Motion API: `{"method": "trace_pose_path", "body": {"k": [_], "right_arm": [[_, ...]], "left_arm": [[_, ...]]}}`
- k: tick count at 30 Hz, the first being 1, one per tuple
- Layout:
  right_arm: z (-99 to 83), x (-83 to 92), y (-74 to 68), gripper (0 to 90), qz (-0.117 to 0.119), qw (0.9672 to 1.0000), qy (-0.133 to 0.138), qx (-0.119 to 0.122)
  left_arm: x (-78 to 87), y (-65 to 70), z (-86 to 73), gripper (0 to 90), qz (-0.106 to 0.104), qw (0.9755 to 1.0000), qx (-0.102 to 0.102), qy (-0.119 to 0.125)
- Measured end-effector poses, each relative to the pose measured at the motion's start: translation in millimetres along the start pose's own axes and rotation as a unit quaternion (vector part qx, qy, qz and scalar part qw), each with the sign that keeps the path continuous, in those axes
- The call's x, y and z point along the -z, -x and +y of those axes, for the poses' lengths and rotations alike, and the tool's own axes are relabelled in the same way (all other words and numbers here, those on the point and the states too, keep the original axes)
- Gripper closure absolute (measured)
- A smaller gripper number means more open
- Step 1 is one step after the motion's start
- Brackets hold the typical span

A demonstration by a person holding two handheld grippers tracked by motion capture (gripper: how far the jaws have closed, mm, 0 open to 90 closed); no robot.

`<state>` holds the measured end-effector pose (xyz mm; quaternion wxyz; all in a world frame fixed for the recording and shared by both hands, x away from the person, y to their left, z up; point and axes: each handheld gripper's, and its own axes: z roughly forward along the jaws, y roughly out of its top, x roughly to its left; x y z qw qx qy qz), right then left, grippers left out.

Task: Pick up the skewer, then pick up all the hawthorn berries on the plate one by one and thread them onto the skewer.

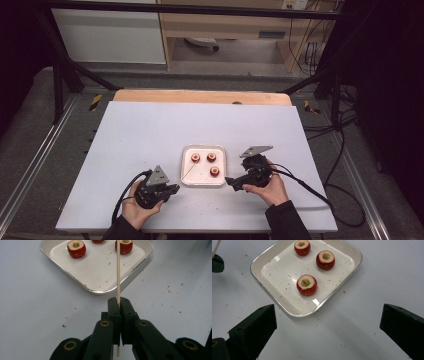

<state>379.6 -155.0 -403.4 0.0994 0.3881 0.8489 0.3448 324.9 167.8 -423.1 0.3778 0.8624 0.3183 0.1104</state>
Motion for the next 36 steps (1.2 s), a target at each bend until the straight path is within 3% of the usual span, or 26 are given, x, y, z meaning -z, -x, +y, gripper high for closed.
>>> {"method": "trace_pose_path", "body": {"k": [2, 3, 16, 20, 28, 36], "right_arm": [[2.7, -2.8, -0.7, 1.4, -0.001, 1.0000, -0.002, -0.001], [4.1, -3.6, -1.7, 1.5, 0.000, 1.0000, -0.006, -0.005], [24.7, -16.4, -7.8, 3.9, -0.006, 0.9995, -0.024, -0.020], [32.0, -22.7, -9.0, 6.2, 0.003, 0.9991, -0.030, -0.030], [50.2, -35.2, -15.0, 13.6, 0.008, 0.9969, -0.076, -0.016], [61.2, -47.5, -18.9, 23.3, 0.011, 0.9933, -0.110, -0.033]], "left_arm": [[0.4, -0.4, -0.3, 88.3, 0.000, 1.0000, 0.001, 0.000], [-0.2, -2.1, 0.0, 88.3, 0.001, 0.9999, -0.009, 0.008], [0.6, -2.4, -2.1, 88.3, -0.001, 1.0000, 0.006, 0.003], [-0.2, -2.6, -2.0, 88.3, 0.000, 1.0000, 0.007, 0.002], [-0.5, -3.1, -2.0, 88.3, 0.000, 1.0000, 0.008, -0.001], [0.1, -4.1, -2.2, 88.3, 0.000, 1.0000, 0.009, -0.001]]}}
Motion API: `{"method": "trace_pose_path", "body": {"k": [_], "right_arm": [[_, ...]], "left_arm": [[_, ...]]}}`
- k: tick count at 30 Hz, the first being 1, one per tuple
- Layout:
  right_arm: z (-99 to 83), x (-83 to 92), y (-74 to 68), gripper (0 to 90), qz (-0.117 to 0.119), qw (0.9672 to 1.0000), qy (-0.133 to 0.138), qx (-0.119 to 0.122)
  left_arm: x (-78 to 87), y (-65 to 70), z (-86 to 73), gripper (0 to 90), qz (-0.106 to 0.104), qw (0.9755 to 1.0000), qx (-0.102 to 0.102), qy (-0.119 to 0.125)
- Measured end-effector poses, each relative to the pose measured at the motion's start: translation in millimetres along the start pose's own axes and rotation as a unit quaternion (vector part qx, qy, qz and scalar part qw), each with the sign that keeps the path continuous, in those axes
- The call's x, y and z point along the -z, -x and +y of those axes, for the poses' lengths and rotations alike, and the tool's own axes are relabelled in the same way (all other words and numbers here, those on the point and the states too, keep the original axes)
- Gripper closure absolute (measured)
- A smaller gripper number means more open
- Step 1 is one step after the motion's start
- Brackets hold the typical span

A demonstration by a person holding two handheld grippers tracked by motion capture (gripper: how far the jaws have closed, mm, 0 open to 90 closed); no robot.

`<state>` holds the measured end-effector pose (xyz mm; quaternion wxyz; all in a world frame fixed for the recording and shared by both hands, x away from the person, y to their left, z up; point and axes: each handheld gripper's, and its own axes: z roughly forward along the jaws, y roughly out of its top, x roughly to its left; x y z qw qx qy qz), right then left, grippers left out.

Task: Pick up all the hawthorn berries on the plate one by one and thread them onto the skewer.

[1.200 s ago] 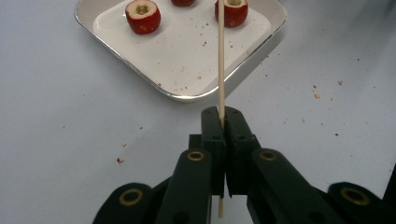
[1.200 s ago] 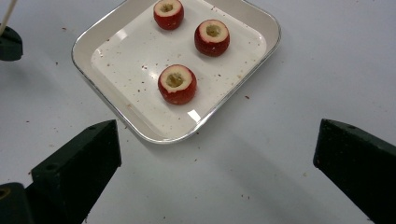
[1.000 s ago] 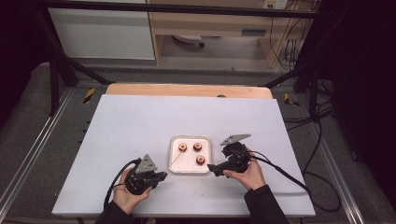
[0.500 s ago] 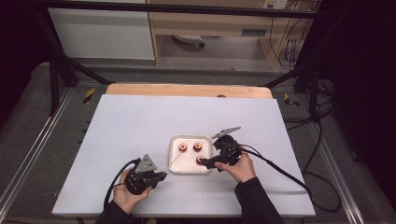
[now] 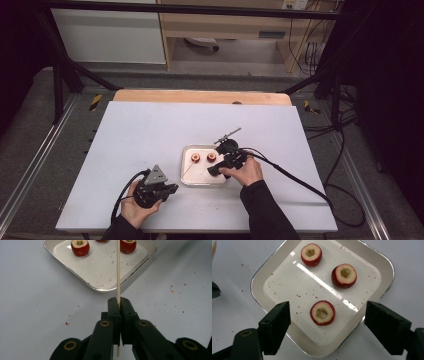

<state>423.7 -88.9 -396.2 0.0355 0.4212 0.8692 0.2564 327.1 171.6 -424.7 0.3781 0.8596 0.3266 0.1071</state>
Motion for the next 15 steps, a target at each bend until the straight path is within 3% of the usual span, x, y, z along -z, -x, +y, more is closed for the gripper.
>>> {"method": "trace_pose_path", "body": {"k": [8, 15], "right_arm": [[4.3, -10.8, -2.7, 32.4, -0.003, 0.9995, -0.031, -0.006], [8.1, -17.6, -0.7, 43.3, 0.014, 0.9986, -0.050, 0.003]], "left_arm": [[-1.0, 0.5, 0.2, 88.3, -0.002, 1.0000, 0.000, -0.002], [-1.7, 0.6, 0.1, 88.3, -0.003, 1.0000, -0.001, -0.004]]}}
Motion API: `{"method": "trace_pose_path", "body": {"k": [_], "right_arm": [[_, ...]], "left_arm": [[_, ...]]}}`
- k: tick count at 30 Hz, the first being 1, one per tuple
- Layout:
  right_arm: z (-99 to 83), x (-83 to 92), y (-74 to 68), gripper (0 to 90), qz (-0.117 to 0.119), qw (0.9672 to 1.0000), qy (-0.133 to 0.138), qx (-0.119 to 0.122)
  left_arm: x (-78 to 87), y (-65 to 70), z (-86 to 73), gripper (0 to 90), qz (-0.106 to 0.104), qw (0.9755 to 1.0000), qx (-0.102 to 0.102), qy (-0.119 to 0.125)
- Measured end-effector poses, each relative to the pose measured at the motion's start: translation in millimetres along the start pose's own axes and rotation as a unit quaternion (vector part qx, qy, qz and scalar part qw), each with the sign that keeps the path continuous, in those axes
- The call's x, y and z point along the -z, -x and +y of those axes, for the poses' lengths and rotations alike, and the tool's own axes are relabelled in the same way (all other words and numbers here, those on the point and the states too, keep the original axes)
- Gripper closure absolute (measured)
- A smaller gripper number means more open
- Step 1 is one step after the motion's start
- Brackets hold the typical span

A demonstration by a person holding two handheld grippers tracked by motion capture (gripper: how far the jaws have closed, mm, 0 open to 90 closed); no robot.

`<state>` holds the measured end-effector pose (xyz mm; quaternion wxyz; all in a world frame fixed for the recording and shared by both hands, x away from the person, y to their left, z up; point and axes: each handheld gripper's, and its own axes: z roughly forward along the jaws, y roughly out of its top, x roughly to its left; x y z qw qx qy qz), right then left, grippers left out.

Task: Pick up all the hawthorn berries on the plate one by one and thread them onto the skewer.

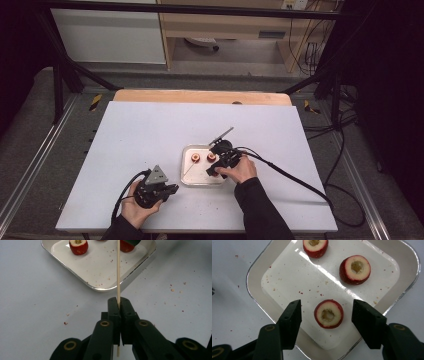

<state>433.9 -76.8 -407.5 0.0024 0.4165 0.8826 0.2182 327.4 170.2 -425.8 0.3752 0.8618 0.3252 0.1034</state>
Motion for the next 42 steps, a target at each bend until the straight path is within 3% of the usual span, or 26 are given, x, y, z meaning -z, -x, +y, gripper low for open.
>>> {"method": "trace_pose_path", "body": {"k": [4, 13, 27, 42], "right_arm": [[1.0, -4.3, 2.5, 46.1, -0.001, 0.9998, -0.015, 0.013], [1.5, -9.1, 3.9, 52.7, 0.001, 0.9993, -0.024, 0.027], [2.0, -9.9, 4.7, 59.2, 0.005, 0.9994, -0.030, 0.017], [-0.9, 17.2, 2.7, 59.3, 0.022, 0.9990, 0.037, -0.006]], "left_arm": [[-0.7, 0.1, -0.1, 88.3, -0.001, 1.0000, 0.000, -0.002], [-2.5, -0.9, 0.2, 88.3, -0.006, 0.9999, -0.007, 0.005], [-2.7, -1.0, 0.3, 88.3, -0.006, 0.9999, -0.007, 0.004], [-0.8, 0.8, -0.1, 88.3, 0.001, 1.0000, 0.004, 0.002]]}}
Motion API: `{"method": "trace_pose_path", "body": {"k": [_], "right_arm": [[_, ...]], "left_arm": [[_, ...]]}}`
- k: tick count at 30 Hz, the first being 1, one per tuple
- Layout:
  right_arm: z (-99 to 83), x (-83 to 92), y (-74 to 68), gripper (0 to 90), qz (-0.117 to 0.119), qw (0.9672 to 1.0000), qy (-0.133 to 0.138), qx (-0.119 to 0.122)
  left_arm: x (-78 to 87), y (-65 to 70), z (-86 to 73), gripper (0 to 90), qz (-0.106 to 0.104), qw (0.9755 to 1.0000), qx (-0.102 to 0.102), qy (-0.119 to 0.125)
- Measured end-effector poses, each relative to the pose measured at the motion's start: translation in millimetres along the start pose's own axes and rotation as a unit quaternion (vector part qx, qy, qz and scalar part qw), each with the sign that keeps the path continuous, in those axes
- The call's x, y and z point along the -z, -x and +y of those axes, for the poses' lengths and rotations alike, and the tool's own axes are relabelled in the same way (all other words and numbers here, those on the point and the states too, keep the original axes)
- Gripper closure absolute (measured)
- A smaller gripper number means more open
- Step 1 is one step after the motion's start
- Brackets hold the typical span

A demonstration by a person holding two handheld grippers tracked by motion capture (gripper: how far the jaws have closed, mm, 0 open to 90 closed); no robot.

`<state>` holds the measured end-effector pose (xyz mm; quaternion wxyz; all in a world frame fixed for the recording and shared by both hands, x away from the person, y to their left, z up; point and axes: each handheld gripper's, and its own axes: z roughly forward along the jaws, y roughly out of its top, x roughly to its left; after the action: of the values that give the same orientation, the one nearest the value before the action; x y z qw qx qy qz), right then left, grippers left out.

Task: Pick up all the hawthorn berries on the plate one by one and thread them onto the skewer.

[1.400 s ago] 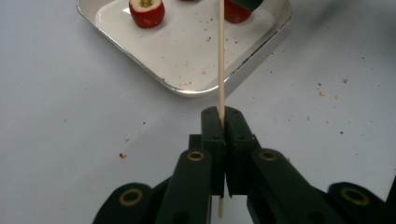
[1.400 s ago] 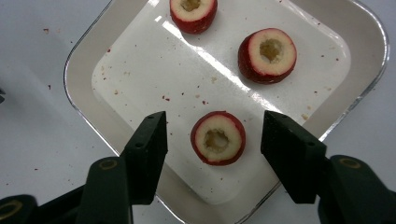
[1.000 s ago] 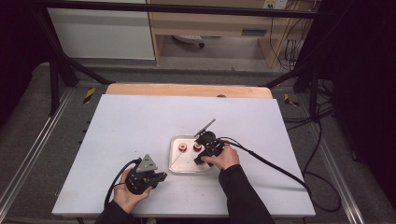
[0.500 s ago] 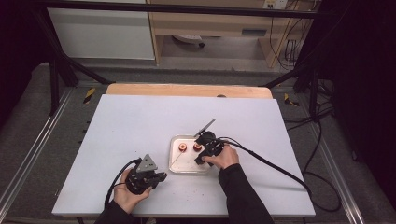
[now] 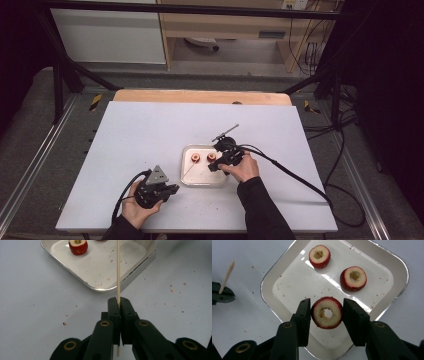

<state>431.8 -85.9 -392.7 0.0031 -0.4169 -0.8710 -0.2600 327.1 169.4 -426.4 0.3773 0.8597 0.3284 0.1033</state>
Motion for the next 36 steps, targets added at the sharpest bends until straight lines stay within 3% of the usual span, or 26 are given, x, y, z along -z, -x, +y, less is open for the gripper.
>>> {"method": "trace_pose_path", "body": {"k": [11, 17, 26, 32, 33, 34, 36], "right_arm": [[-9.4, 10.1, 6.1, 59.4, 0.020, 0.9976, 0.056, -0.034], [-17.0, 13.4, 10.5, 59.5, 0.036, 0.9929, 0.102, -0.051], [-28.2, 15.0, 11.5, 59.5, 0.065, 0.9782, 0.179, -0.082], [-32.8, 14.6, 12.4, 59.5, 0.074, 0.9680, 0.217, -0.103], [-33.7, 14.4, 12.4, 59.6, 0.075, 0.9647, 0.228, -0.108], [-33.7, 14.4, 12.4, 59.6, 0.075, 0.9647, 0.228, -0.108], [-34.5, 14.0, 12.2, 59.5, 0.081, 0.9600, 0.242, -0.115]], "left_arm": [[-0.7, 0.9, -0.2, 88.3, 0.001, 1.0000, 0.005, 0.004], [-1.3, 1.5, -0.3, 88.3, 0.004, 0.9999, 0.012, 0.006], [-2.0, 2.4, -0.3, 88.3, 0.006, 0.9997, 0.020, 0.013], [-3.3, 4.8, 0.2, 88.3, 0.004, 0.9994, 0.029, 0.020], [-3.7, 5.4, 0.3, 88.3, 0.004, 0.9993, 0.030, 0.021], [-4.1, 6.2, 0.3, 88.3, 0.005, 0.9992, 0.032, 0.023], [-4.9, 7.8, 0.7, 88.2, 0.005, 0.9989, 0.038, 0.026]]}}
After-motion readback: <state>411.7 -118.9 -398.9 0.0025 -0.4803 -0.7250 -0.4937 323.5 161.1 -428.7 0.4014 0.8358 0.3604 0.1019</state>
